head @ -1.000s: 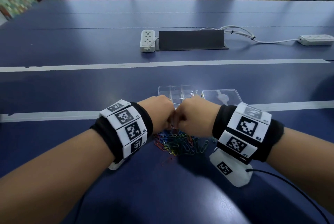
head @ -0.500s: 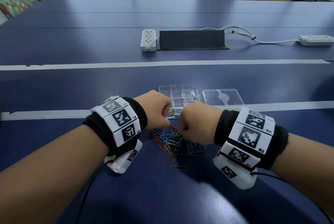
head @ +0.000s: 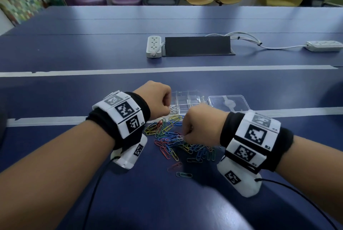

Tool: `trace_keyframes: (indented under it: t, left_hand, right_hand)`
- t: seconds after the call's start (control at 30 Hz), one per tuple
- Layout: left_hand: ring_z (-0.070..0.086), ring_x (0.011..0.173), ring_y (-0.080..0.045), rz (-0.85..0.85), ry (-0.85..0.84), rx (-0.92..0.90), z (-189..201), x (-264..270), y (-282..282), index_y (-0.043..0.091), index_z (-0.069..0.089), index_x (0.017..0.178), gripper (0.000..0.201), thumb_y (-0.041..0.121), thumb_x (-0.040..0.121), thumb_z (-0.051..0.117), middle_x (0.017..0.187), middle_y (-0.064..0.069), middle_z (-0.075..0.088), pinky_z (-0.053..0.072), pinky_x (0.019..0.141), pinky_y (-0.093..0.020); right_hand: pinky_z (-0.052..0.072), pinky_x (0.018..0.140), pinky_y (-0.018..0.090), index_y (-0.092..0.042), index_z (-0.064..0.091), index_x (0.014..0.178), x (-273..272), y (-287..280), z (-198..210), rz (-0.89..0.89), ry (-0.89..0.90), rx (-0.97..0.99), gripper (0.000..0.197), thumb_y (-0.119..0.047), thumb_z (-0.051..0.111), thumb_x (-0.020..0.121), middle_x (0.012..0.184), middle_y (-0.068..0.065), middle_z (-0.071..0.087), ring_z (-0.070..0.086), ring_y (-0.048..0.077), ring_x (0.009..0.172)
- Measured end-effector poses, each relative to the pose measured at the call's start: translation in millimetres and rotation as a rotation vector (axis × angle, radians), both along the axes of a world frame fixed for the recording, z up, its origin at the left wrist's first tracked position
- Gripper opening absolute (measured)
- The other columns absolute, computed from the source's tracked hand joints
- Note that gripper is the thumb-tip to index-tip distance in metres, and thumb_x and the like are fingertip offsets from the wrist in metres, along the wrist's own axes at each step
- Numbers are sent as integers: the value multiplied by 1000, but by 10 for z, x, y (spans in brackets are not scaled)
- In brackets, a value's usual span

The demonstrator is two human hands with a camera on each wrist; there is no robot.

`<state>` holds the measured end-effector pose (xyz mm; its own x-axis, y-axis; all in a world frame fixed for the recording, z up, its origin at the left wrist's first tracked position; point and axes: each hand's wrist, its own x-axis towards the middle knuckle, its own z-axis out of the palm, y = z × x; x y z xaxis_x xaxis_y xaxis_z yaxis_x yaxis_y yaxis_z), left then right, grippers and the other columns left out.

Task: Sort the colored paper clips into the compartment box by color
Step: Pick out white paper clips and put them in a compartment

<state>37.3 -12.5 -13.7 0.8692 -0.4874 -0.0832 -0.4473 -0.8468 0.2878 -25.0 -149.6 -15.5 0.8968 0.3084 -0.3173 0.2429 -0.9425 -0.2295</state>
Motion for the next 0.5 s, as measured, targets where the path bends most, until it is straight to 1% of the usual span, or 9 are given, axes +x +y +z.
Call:
trace_keyframes:
  t: [0.03,0.07,0.17,0.23,0.3,0.37,0.4,0.47,0.5]
  left_hand:
    - [51,75,-16,9,-3,14,8,22,-24,15,61,81,6,11,77,58,66,9,52,41,70,-24]
    - [54,79,-19,16,-2,32,12,45,-56,14,63,83,9,10,78,57,71,5,56,44,73,-25]
    - [62,94,-24,19,9,88,1,113,-157,12,67,89,15,8,80,55,93,-5,68,49,82,-31]
    - [62,99,-24,11,18,98,-5,141,-199,14,68,93,19,5,81,55,101,-5,68,50,86,-32]
    - [61,102,-22,8,20,83,1,147,-211,15,66,103,27,3,82,54,105,-4,67,49,89,-31]
    - [61,100,-20,5,22,42,9,133,-203,17,62,111,34,1,82,53,104,-2,68,47,87,-26]
    - [62,96,-19,8,31,17,11,124,-194,18,61,113,37,1,81,53,103,-1,69,47,84,-24]
    - [60,85,-15,31,58,-43,6,116,-164,21,60,114,41,-1,80,56,100,-1,71,47,80,-23]
    - [58,82,-14,45,67,-72,6,117,-148,22,59,115,43,-1,79,57,100,-1,71,48,79,-23]
  right_hand:
    - [56,75,29,-11,75,82,31,-23,31,-19,-8,31,15,-20,63,79,72,6,65,56,22,70]
    - [54,74,27,-15,76,84,62,-41,68,-38,-14,44,14,-21,64,79,72,1,63,57,20,71]
    - [42,70,21,-20,75,95,165,-88,166,-91,-36,64,18,-22,64,79,70,-7,57,54,15,75]
    - [40,72,20,-21,73,103,246,-99,206,-118,-56,64,25,-20,62,81,76,-6,57,52,15,77]
    - [43,74,20,-21,73,104,352,-88,218,-159,-80,68,25,-19,58,84,79,-3,59,53,16,76]
    - [51,79,25,-19,73,102,471,-63,205,-226,-89,90,24,-19,56,85,81,1,64,56,19,73]
    - [54,79,27,-17,73,102,524,-46,190,-254,-88,94,24,-19,56,85,79,3,65,58,21,73]
    - [53,74,28,-12,71,103,600,7,168,-280,-80,81,23,-18,57,85,71,4,60,60,23,75]
    - [52,72,28,-10,70,103,625,37,163,-280,-76,72,22,-17,57,86,71,5,59,60,23,76]
